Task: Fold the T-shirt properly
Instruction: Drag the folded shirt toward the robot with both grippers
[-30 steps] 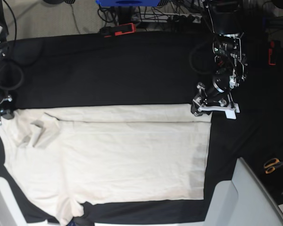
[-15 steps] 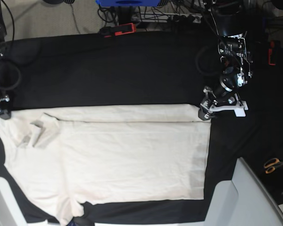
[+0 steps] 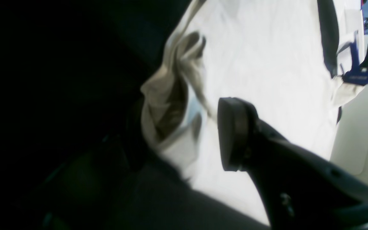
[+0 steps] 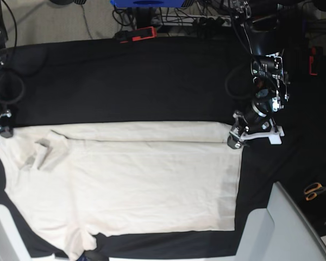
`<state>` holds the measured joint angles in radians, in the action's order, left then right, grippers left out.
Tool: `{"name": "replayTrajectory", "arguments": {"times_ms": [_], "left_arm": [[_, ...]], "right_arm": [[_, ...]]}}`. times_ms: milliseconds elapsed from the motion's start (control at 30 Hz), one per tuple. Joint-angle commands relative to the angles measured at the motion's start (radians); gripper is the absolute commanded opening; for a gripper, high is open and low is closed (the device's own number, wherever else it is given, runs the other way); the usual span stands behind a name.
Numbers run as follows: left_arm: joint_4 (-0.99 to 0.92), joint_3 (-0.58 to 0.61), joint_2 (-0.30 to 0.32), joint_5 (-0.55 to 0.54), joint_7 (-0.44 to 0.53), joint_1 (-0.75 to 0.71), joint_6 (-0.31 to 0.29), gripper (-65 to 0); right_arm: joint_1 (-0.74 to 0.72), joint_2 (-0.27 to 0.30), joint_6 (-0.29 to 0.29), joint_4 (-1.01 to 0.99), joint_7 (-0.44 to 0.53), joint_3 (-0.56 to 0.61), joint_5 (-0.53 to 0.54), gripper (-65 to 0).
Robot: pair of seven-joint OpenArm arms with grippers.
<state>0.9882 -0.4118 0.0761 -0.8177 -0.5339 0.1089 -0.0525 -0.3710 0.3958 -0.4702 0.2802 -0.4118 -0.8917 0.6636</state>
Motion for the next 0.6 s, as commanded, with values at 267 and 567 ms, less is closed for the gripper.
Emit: {"name": "replayTrajectory", "arguments": {"times_ms": [267,567], "left_arm": [[-0.004,0.052,-0.002,0.016,-0.022,-0.010,0.021,-43.8],[-0.004,0.020,-0.005,0.007,-0.022,-0.027,0.021,-57.4]], "right_arm": [[-0.023,0.021,-0.015,0.017,0.008,0.003,0.011,-64.5],[-0.023,0.025,-0.015,0.017,0.008,0.003,0.012,-64.5]]}}
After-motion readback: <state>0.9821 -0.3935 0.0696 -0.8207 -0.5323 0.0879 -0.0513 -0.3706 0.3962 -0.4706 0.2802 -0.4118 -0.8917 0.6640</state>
